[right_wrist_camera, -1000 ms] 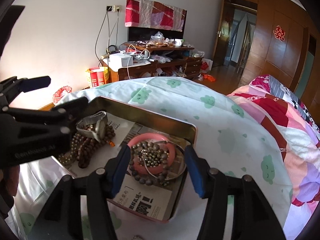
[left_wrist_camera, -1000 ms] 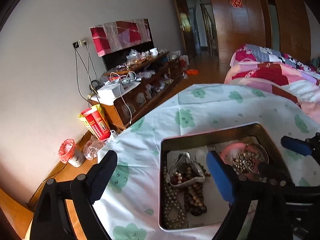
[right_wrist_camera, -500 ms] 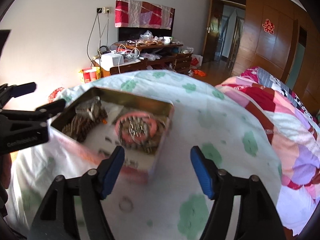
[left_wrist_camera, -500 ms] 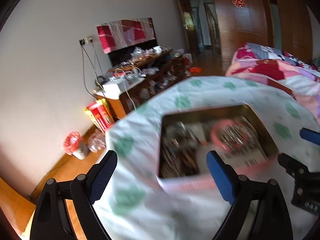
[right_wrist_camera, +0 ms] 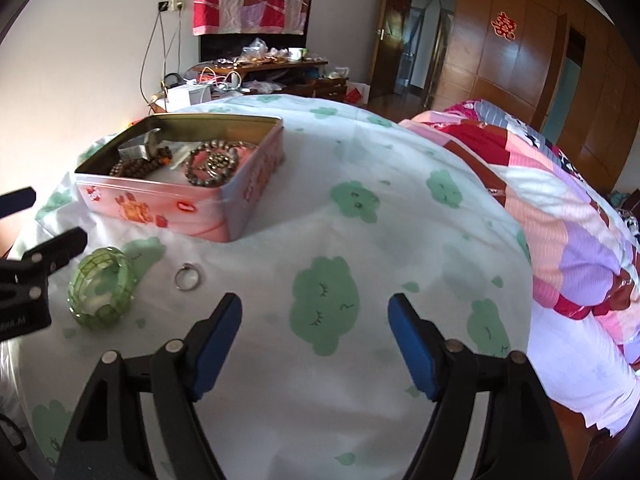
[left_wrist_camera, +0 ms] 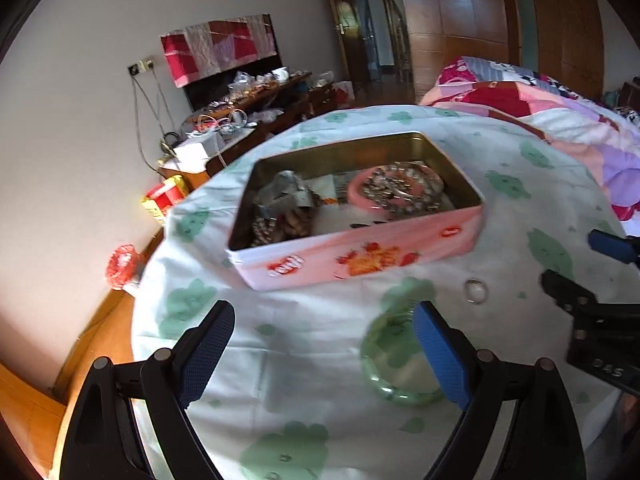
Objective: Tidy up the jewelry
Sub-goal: 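Close the right tool on the silver ring while the left tool grasps the green jade bangle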
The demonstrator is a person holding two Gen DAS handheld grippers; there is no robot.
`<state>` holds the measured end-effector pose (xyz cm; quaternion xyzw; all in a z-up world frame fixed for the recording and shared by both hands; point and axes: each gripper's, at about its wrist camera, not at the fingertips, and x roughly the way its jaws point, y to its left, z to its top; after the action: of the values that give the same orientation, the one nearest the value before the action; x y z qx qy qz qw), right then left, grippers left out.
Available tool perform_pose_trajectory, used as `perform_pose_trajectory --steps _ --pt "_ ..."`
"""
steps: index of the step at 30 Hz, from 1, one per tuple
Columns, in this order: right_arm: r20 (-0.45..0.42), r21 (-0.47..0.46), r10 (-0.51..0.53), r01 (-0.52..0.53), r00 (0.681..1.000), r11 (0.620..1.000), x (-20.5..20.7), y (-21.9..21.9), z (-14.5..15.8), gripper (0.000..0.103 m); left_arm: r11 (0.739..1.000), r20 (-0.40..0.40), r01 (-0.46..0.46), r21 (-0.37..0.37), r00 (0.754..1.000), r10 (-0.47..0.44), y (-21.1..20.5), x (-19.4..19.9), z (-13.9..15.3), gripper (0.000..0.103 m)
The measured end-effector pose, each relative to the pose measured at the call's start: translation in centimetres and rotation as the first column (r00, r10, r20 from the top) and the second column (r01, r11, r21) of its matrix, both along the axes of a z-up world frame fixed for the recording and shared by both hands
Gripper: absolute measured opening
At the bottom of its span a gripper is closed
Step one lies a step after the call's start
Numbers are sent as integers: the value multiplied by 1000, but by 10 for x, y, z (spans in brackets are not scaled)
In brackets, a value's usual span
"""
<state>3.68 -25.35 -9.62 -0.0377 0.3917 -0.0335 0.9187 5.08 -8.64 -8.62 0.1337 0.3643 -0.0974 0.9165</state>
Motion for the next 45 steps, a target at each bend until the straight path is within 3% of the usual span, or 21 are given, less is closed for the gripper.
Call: perform_pose_trajectory --steps 4,12,13,14,15,17,18,26,29,31,35,37,42,45 --pt "4 -3 1 -1 1000 1000 -1 3 -4 78 999 0 41 29 999 -42 -10 -5 -7 91" --pt "2 1 15 -15 1000 1000 -3 6 -7 78 998 -70 21 52 997 -18 0 8 -29 87" --pt "3 5 19 -19 1000 1000 -3 8 -6 78 998 -71 27 60 997 -23 0 9 -31 73" --pt "3 8 26 -26 1000 1000 -3 9 -6 78 998 -80 37 53 996 -32 1 10 -32 52" --pt "3 9 36 -36 999 999 -3 12 -6 78 998 -90 48 40 995 -44 1 11 -32 43" --pt "3 9 50 -50 999 999 -1 16 -6 78 996 -92 68 54 994 -63 0 11 -33 12" --pt "1 11 57 -57 998 998 0 18 -5 78 996 -92 69 54 994 -64 0 12 -33 8" --pt "-29 71 147 -145 989 987 16 37 -3 76 1000 -82 -23 11 996 24 36 31 -29 7" --pt "-65 66 182 -177 981 982 25 47 -8 68 999 -81 -41 1 996 41 42 34 -28 7" --pt "-103 75 193 -186 976 980 31 50 -15 56 999 -83 -46 -5 996 45 46 36 -29 7" --pt "-118 104 203 -191 972 976 36 50 -16 55 999 -77 -45 -10 996 44 46 36 -30 7" --pt "-111 104 207 -196 972 975 34 50 -15 41 999 -74 -45 -10 996 44 46 35 -30 7" --pt "-99 86 236 -228 967 970 27 58 -14 21 999 -70 -43 -9 997 43 45 33 -30 7" --pt "-96 77 240 -233 966 969 26 60 -13 21 999 -67 -37 -8 997 36 43 32 -29 7"
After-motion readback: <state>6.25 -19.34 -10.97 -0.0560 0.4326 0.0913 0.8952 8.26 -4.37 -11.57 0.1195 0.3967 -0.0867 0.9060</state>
